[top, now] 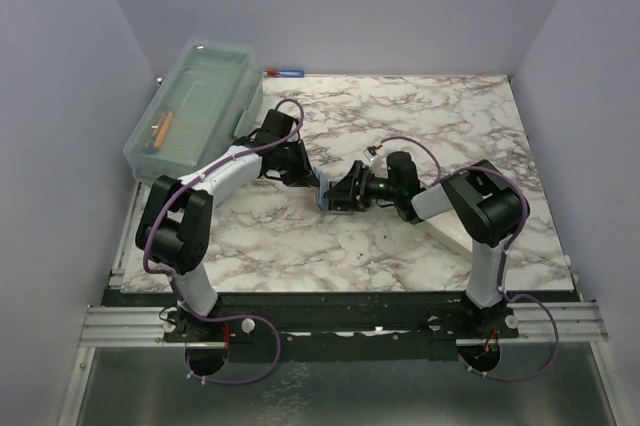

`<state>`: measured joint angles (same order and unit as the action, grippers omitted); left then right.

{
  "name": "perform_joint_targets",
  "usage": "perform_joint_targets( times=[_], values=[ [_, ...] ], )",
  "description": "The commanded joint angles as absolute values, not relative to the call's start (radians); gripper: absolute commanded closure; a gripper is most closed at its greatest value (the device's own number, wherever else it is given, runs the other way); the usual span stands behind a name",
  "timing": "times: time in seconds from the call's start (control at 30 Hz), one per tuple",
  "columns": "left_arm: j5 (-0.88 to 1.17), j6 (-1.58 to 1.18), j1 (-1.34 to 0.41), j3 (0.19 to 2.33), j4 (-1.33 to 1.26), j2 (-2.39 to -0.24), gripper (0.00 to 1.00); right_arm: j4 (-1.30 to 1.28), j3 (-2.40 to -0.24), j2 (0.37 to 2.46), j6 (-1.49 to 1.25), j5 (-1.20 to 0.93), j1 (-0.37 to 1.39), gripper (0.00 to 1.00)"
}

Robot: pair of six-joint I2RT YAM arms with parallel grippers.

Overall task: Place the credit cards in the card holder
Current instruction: Open the card holder at the center of the board.

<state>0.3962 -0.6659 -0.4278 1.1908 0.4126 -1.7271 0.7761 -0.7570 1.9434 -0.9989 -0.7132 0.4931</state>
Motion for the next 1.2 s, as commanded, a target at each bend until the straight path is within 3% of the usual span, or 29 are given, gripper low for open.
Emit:
perform_joint_targets(
  times=[0.0, 0.2, 0.47, 0.8, 1.17],
  values=[
    [0.374, -0.684, -0.449, 1.242, 0.428, -1.738, 1.0, 0.976, -0.713, 2.006, -1.117, -0.802, 0.47, 0.29],
    [0.336, -0.702, -0.476, 1.257, 0.45, -1.766, 1.0, 0.768, -0.738, 1.938, -0.98, -0.725, 0.468, 0.2],
    [0.318, -0.713, -0.497, 1.27, 0.451, -1.784, 1.0, 0.517, -0.804, 1.898, -0.853, -0.621, 0.469, 0.18],
    [0.31, -0.71, -0.509, 1.276, 0.451, -1.787, 1.0, 0.342, -0.892, 1.901, -0.771, -0.509, 0.501, 0.27],
    [0.263, -0.697, -0.51, 1.262, 0.451, -1.767, 1.0, 0.33, -0.861, 1.863, -0.777, -0.459, 0.505, 0.37]
  ],
)
